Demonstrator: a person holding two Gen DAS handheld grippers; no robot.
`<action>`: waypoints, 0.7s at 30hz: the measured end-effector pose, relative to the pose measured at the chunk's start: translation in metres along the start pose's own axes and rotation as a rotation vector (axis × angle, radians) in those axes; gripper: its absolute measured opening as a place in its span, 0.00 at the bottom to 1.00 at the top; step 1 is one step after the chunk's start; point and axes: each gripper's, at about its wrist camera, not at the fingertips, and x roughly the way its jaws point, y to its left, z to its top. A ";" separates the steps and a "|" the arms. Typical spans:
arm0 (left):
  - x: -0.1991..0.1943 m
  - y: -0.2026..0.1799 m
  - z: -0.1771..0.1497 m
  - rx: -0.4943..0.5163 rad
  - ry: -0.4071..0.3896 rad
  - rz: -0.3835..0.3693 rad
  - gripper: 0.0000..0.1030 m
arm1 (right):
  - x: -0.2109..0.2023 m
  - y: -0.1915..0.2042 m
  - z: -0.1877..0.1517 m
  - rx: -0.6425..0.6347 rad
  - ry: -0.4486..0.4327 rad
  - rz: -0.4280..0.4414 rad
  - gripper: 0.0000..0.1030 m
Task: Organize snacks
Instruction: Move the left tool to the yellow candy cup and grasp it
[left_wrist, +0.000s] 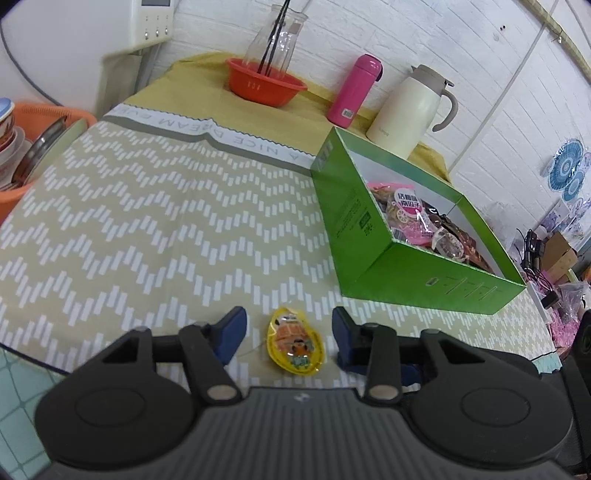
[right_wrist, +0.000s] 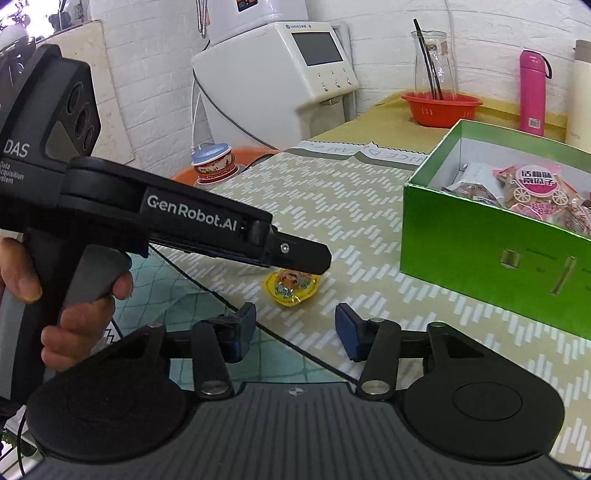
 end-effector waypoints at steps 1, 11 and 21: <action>0.001 0.000 0.000 0.006 0.005 -0.003 0.32 | 0.002 0.001 0.002 0.000 -0.002 0.000 0.74; 0.007 0.001 -0.002 0.017 0.020 -0.007 0.11 | 0.011 0.002 0.006 0.001 -0.016 -0.022 0.60; -0.007 -0.021 -0.004 0.047 0.003 -0.004 0.11 | -0.009 0.003 0.004 -0.023 -0.050 -0.044 0.54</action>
